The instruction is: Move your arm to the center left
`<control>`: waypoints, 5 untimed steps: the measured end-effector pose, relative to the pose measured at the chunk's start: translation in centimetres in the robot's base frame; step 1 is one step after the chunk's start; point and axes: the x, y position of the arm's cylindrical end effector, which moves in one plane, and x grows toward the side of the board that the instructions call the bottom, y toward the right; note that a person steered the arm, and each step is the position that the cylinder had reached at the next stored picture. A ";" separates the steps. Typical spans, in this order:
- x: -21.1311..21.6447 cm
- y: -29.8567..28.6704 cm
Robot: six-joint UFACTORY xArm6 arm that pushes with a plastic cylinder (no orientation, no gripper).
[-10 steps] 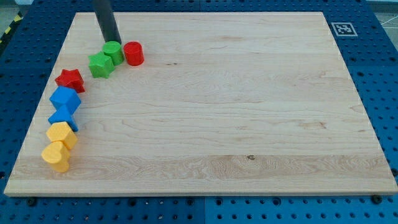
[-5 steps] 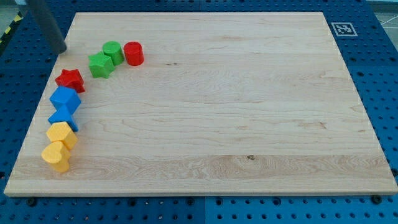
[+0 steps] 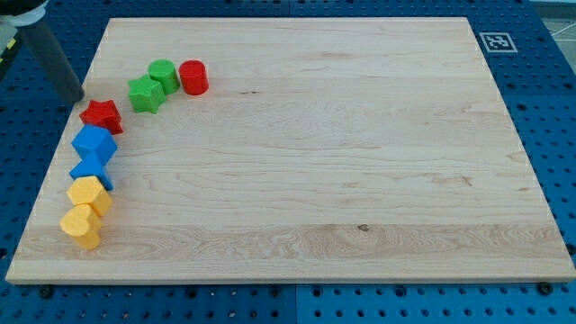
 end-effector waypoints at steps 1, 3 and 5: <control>3.5 0.0; 4.0 0.9; 5.8 2.6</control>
